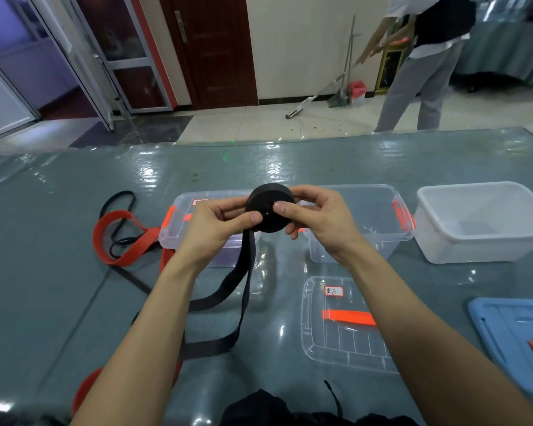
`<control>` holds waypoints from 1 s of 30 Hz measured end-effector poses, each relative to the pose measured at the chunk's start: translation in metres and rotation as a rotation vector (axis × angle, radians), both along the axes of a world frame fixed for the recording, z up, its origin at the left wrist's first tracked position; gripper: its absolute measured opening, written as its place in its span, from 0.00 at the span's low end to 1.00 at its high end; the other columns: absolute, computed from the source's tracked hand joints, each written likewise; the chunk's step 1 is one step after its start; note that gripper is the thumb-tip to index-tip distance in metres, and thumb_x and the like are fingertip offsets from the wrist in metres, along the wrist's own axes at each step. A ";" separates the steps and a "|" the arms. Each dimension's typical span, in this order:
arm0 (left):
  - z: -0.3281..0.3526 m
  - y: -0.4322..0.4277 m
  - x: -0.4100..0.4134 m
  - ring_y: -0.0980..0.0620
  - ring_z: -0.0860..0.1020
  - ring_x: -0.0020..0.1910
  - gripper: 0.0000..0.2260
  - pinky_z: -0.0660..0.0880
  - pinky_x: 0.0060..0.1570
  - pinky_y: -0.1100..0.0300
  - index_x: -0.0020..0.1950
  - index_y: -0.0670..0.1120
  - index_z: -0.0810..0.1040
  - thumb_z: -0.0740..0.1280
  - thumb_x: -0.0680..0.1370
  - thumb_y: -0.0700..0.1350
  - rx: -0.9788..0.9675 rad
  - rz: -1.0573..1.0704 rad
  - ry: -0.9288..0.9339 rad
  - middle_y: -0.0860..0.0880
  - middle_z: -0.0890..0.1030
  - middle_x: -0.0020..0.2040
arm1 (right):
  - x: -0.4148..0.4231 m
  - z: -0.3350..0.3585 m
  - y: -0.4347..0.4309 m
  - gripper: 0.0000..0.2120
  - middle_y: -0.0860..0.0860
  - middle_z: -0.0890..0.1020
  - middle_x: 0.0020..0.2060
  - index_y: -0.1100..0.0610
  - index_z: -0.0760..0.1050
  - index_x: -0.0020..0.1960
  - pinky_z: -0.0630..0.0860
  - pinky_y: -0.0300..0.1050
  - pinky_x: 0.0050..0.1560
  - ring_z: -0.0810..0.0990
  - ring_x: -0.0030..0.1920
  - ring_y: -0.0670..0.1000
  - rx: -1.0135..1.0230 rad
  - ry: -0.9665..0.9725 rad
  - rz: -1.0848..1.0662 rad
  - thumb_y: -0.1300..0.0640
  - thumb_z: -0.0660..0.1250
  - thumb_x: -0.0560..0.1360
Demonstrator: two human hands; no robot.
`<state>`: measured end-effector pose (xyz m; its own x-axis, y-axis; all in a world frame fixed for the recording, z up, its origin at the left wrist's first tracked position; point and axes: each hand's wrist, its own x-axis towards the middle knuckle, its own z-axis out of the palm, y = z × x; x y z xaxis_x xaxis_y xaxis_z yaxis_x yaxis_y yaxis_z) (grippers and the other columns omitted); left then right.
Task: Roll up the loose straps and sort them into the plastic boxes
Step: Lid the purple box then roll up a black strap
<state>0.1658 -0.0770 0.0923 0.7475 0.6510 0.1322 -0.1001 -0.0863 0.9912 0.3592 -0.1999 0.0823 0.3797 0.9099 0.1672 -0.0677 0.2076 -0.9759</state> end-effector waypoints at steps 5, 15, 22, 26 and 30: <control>0.007 0.005 -0.007 0.46 0.90 0.54 0.13 0.84 0.57 0.58 0.55 0.51 0.91 0.83 0.71 0.46 0.109 -0.033 0.161 0.44 0.91 0.52 | 0.017 0.004 -0.006 0.30 0.46 0.86 0.53 0.50 0.82 0.63 0.83 0.51 0.33 0.87 0.39 0.58 -0.256 -0.410 0.161 0.43 0.85 0.64; 0.039 0.013 -0.003 0.49 0.90 0.53 0.17 0.83 0.57 0.63 0.57 0.50 0.91 0.83 0.69 0.50 0.195 -0.169 0.347 0.47 0.91 0.50 | 0.018 0.018 0.002 0.13 0.53 0.89 0.46 0.53 0.86 0.53 0.85 0.48 0.36 0.89 0.37 0.63 -0.248 -0.362 0.300 0.55 0.84 0.71; 0.012 0.008 -0.007 0.45 0.89 0.58 0.19 0.84 0.60 0.58 0.63 0.45 0.87 0.79 0.73 0.44 0.043 -0.011 0.081 0.43 0.90 0.56 | 0.020 0.012 -0.002 0.17 0.61 0.88 0.50 0.62 0.86 0.58 0.88 0.57 0.44 0.89 0.40 0.68 -0.104 -0.111 0.158 0.60 0.83 0.72; -0.002 -0.002 -0.002 0.46 0.89 0.54 0.18 0.84 0.56 0.58 0.61 0.46 0.87 0.80 0.71 0.44 -0.016 0.050 0.049 0.43 0.90 0.55 | 0.018 0.007 -0.004 0.14 0.60 0.88 0.50 0.60 0.87 0.56 0.88 0.54 0.44 0.89 0.41 0.68 -0.052 -0.056 0.101 0.60 0.82 0.73; 0.001 -0.002 0.000 0.45 0.90 0.53 0.18 0.85 0.57 0.55 0.59 0.45 0.88 0.81 0.70 0.43 0.019 0.074 0.051 0.42 0.90 0.54 | 0.016 0.000 -0.003 0.15 0.60 0.88 0.53 0.61 0.85 0.59 0.88 0.56 0.47 0.89 0.44 0.69 -0.043 -0.022 0.102 0.61 0.82 0.74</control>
